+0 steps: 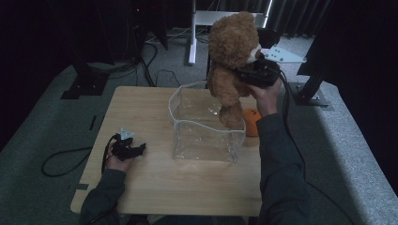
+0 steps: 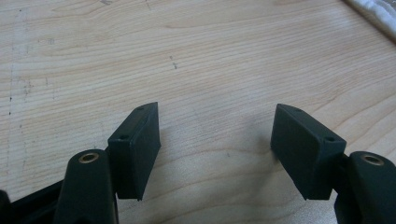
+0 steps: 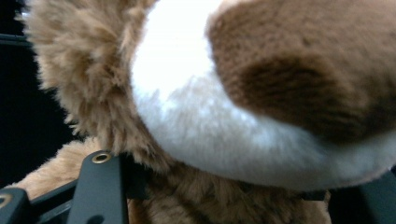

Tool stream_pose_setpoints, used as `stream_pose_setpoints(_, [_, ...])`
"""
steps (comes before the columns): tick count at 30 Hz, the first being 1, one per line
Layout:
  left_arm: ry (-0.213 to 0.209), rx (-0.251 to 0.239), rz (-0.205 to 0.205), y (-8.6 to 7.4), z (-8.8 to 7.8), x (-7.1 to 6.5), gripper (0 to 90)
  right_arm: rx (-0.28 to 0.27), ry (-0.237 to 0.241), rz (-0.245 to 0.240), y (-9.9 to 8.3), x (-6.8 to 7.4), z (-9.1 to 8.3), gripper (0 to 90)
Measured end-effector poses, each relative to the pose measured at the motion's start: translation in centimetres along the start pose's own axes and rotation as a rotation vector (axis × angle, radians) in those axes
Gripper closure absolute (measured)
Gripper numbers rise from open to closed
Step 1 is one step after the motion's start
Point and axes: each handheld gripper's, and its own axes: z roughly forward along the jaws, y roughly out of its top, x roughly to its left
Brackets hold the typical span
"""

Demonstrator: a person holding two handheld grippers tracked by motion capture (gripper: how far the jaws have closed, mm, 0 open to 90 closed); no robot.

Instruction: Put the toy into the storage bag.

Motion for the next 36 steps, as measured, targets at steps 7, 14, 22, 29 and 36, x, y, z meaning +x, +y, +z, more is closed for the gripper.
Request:
stream_pose_setpoints(7, [-0.001, 0.000, 0.000, 0.0, 0.0, 0.0, 33.6, 0.003, 0.014, -0.015, 0.2, 0.2, 0.9, 36.8])
stream_pose_setpoints(14, [-0.001, 0.000, 0.000, 0.0, 0.0, 0.0, 33.6, 0.004, 0.036, -0.017, 0.1, 0.6, 1.9, 36.8])
stream_pose_setpoints(22, [-0.001, 0.000, 0.000, 0.0, 0.0, 0.0, 33.6, 0.012, 0.050, -0.016, -0.3, 0.8, 3.1, 36.7])
stream_pose_setpoints(29, [-0.001, 0.000, 0.001, 0.0, 0.0, 0.0, 33.6, 0.014, 0.070, -0.014, -0.7, 1.2, 4.3, 36.8])
stream_pose_setpoints(36, [0.000, 0.000, 0.000, 0.0, 0.0, 0.0, 33.6, 0.013, 0.094, -0.021, -0.5, 1.8, 5.1, 36.7])
